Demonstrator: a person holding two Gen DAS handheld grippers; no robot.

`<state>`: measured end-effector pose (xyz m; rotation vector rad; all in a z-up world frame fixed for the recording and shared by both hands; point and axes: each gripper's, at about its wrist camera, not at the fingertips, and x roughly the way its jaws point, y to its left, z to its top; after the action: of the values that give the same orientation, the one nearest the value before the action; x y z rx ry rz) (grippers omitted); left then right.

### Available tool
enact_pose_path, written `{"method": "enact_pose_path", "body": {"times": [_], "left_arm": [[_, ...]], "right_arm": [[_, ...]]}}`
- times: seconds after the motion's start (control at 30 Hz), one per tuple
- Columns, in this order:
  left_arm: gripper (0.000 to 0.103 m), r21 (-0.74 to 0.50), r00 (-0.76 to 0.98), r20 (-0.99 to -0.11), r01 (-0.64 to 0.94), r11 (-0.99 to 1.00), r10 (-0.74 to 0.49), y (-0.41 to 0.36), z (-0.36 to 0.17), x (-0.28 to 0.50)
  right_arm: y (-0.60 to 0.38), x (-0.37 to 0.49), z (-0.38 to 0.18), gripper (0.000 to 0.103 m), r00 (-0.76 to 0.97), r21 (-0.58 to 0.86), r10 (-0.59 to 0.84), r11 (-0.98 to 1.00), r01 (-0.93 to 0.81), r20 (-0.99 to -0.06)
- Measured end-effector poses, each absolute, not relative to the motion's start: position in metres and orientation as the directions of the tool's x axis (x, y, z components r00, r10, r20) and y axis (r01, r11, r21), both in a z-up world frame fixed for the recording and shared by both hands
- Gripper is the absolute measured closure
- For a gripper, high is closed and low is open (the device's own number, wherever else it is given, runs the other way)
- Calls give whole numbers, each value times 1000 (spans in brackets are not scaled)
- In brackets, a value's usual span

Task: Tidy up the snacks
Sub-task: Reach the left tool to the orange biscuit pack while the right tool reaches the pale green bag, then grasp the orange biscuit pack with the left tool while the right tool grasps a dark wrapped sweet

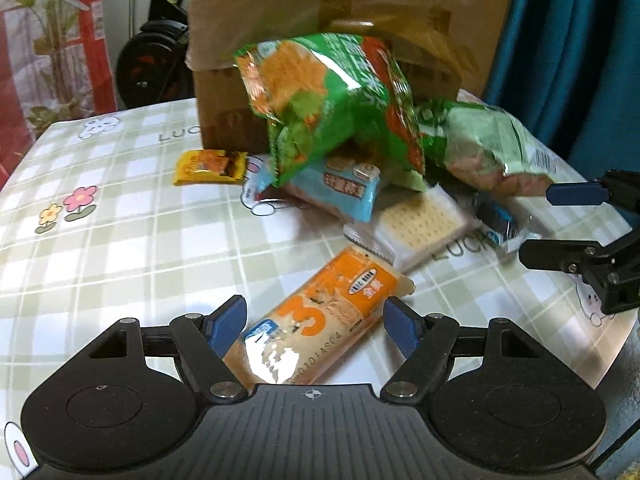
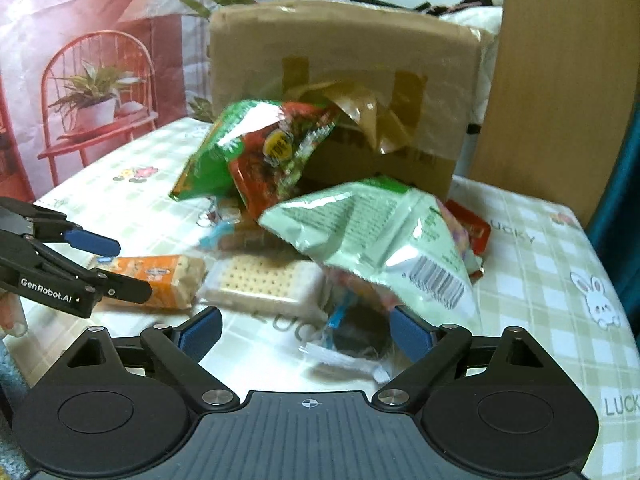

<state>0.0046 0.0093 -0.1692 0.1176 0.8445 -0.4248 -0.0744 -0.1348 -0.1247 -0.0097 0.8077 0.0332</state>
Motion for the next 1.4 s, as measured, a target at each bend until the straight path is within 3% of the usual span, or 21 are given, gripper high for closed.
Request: {"method": "enact_pose_path", "body": {"times": [0.03,0.1,0.17,0.23,0.37,0.77,1.4], "left_arm": [[28,-55,588,-748,409,911,-309,6,-172,5],[42,-39,592,-751,403,914,-293,5,-173,3],[46,-55,595,-746,392,918,-299,7,-173,0],[48,-72,598,-742,376,924,-302,10,-174,0],[64,-75,612,-749,302,950,-253,16,-176,3],[65,-51,635,-743,264,963,-213,14,-175,3],[65,-77,737,-642,215,974,-213,21,-126,-10]], "right_arm": [[-138,-73,-128,18,684,8,22,1000,-22,-729],[-144,-71,-136,22,668,29,16,1000,9,-744],[-151,-69,-142,30,654,49,1,997,55,-757],[-159,-64,-146,30,650,80,-2,992,96,-760],[-172,-47,-157,30,646,156,9,973,171,-764],[-166,-55,-164,56,610,77,-35,985,156,-792],[-161,-84,-122,59,682,130,7,983,129,-731]]}}
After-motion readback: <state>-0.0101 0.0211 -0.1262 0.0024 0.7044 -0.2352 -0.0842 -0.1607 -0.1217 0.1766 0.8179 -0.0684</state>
